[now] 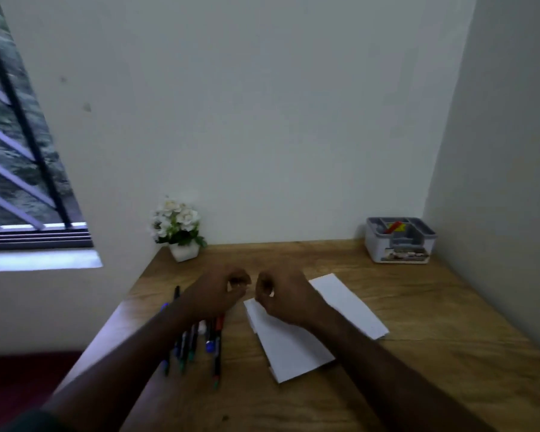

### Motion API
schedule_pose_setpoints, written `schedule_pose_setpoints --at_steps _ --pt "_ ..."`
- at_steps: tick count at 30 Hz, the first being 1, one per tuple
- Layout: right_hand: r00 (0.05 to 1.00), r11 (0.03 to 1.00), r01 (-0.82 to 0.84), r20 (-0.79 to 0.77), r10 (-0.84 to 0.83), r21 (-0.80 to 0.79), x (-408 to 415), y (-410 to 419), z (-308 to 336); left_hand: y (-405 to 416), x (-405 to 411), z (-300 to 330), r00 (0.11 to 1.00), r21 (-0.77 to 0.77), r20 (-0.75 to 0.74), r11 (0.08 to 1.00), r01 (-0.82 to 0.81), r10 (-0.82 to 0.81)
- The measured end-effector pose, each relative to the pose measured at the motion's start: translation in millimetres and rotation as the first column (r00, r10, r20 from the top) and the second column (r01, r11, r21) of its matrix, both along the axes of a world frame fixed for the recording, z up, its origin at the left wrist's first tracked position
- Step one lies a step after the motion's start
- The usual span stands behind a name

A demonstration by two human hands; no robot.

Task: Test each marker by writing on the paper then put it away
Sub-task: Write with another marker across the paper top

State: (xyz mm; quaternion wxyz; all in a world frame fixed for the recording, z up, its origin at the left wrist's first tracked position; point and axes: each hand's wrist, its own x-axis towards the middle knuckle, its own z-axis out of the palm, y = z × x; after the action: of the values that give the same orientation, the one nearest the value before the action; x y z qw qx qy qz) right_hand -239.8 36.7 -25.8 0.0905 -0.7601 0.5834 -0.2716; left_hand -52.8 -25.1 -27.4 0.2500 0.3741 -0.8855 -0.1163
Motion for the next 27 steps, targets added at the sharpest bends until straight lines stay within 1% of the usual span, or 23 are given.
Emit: schedule_pose_setpoints --at_steps 4,7,10,12,17,22,25,27 --pt "0.999 0.995 -0.049 -0.016 0.050 0.092 56.6 9.2 -6.4 11.9 49.9 -4.7 0.997 0.024 0.037 0.997 -0.075 0.074" --pt "1.000 0.986 -0.022 -0.010 0.024 0.167 79.6 12.4 -11.2 18.4 71.5 -10.3 0.994 0.016 0.072 0.997 -0.078 0.077" --pt "1.000 0.972 0.028 0.007 -0.031 0.233 87.6 11.6 -12.8 24.0 78.8 -16.0 0.993 0.008 0.096 0.998 -0.067 0.066" --pt "0.997 0.964 0.040 0.047 -0.055 0.265 87.9 12.5 -10.5 25.7 79.7 -16.0 0.991 0.011 0.111 0.997 -0.070 0.069" --pt "0.994 0.954 0.045 0.081 -0.072 0.298 88.5 21.9 -4.4 23.4 79.6 -19.8 0.987 0.011 0.142 0.996 -0.084 0.082" --pt "0.996 0.937 0.060 0.036 -0.077 0.345 87.0 24.8 6.4 21.2 76.9 -23.7 0.988 0.011 0.127 0.996 -0.088 0.086" --pt "0.994 0.911 0.113 -0.034 -0.109 0.396 88.8 25.0 9.4 18.8 76.1 -25.2 0.991 0.010 0.101 0.996 -0.087 0.086" --pt "0.986 0.900 0.166 -0.099 -0.138 0.402 93.3 26.6 9.2 18.2 73.9 -25.6 0.991 -0.001 0.100 0.996 -0.087 0.087"
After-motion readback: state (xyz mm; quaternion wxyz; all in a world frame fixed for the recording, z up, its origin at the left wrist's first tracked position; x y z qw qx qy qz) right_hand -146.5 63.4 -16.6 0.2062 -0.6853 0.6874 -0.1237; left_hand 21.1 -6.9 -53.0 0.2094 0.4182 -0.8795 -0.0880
